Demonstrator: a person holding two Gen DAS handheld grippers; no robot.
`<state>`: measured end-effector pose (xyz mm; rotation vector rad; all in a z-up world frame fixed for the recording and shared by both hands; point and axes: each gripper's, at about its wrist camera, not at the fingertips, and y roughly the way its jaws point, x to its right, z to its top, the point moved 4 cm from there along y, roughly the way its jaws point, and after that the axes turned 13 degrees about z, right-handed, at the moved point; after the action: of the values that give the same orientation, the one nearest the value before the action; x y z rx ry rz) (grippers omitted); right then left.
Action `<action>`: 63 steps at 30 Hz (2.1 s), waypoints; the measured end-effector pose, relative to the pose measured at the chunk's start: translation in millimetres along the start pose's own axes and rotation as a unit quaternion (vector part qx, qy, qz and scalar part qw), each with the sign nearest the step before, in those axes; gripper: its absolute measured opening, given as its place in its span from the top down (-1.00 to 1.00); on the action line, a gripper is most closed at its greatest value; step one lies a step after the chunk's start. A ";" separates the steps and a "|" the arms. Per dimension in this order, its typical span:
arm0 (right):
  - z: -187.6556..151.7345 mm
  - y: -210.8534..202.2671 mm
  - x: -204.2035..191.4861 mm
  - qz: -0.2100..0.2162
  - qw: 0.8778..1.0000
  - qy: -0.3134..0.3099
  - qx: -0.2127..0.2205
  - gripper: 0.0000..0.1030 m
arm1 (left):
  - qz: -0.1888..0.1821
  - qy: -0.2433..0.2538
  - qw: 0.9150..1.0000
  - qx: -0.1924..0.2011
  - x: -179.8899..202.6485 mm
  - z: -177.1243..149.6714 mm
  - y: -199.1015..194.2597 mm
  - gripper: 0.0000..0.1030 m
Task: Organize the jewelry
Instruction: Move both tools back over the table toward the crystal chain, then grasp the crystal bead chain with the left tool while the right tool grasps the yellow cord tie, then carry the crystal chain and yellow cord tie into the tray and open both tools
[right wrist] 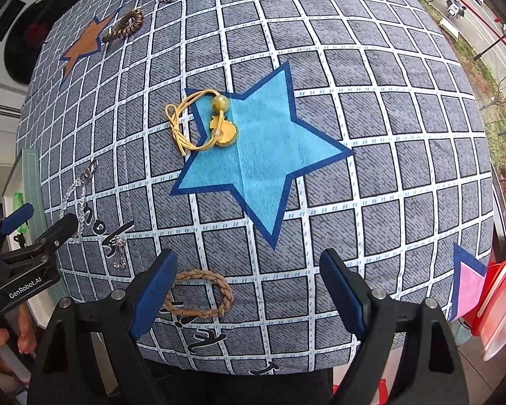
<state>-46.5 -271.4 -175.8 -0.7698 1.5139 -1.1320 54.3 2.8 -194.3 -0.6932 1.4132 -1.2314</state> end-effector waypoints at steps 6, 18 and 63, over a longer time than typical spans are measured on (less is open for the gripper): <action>56.2 3.8 2.7 -0.009 1.000 -0.019 0.008 -0.71 | -0.004 -0.011 1.000 -0.012 -6.9 2.1 21.3 -1.00; 126.7 42.1 -29.0 -0.041 0.997 -0.068 0.015 -0.73 | -0.048 -0.047 0.997 -0.029 -21.4 -3.9 46.0 -1.00; 56.7 59.5 -129.8 0.017 0.995 -0.087 0.043 0.73 | -0.122 -0.020 0.992 0.034 12.5 -17.1 -55.6 0.64</action>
<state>45.5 -148.7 -185.4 -0.7615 1.3206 -1.0697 23.2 -19.6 -148.9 -0.8572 1.2736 -1.4408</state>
